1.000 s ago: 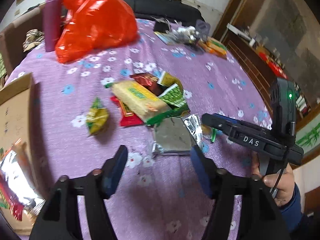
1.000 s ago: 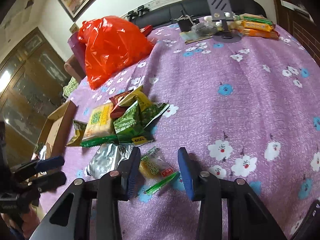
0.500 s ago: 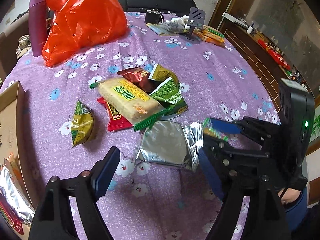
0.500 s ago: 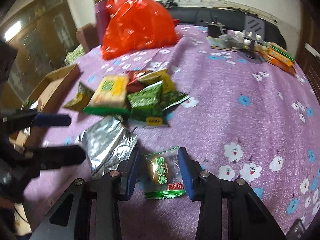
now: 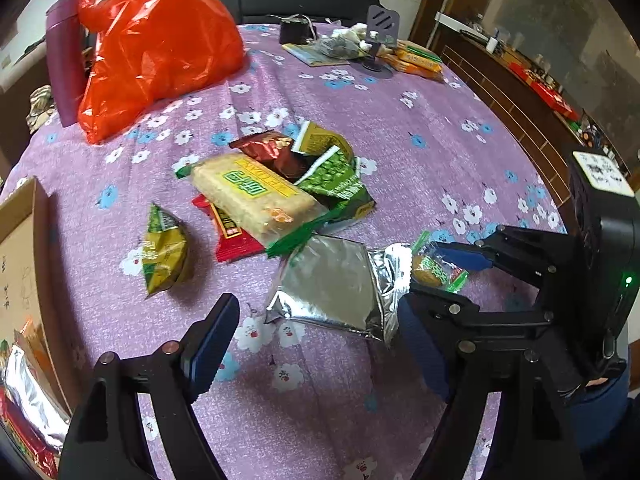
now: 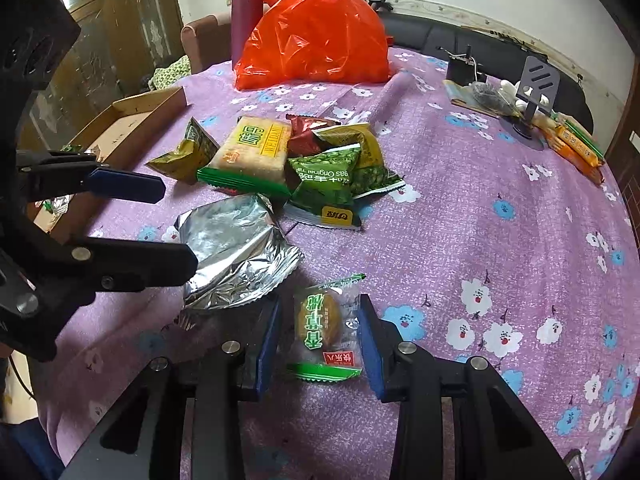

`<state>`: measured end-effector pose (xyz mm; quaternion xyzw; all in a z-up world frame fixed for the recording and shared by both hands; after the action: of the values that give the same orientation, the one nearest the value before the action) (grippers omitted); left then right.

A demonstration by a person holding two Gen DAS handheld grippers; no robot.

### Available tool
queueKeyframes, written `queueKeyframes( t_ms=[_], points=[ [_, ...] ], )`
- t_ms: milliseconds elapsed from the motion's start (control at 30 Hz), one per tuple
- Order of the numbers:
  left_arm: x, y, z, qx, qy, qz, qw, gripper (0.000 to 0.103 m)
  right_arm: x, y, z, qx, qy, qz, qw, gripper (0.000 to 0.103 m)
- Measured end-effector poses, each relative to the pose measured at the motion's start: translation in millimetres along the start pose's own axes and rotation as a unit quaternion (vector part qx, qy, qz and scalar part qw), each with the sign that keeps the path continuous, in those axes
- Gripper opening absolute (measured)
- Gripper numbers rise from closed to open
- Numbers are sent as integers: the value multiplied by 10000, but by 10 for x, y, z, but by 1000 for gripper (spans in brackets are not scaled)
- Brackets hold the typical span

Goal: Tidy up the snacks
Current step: 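Grasp the silver foil pouch with the left gripper while the right grasps the round cake packet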

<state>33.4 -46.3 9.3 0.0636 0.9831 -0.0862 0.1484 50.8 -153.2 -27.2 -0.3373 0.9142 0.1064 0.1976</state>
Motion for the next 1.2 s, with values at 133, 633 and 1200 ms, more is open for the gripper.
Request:
queueKeyframes(
  t_ms=[133,633,1200],
  points=[
    [-8,-44,58,-99,77,104,9999,82,21,12,4,39,13,-47,10000,38],
    [-133,-151,302,-346,266,311,9986,83,-30,-431,-273,-433,-679,1209,9894,31],
    [-173,-285,344,-300,-78,189,9993,60,-34,-442,-289,-489,-779,1352,9865,31]
  ],
)
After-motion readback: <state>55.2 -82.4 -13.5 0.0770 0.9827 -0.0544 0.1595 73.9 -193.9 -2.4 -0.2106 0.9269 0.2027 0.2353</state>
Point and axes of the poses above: each gripper's, at about its wrist camera, not at the fingertips, and z roughly the way its jaws point, y to its left, x to its underside, the point moved 3 cm from there along z, roughly the way its jaws point, and after that the axes turned 12 degrees about y, right-handed, at the moved point
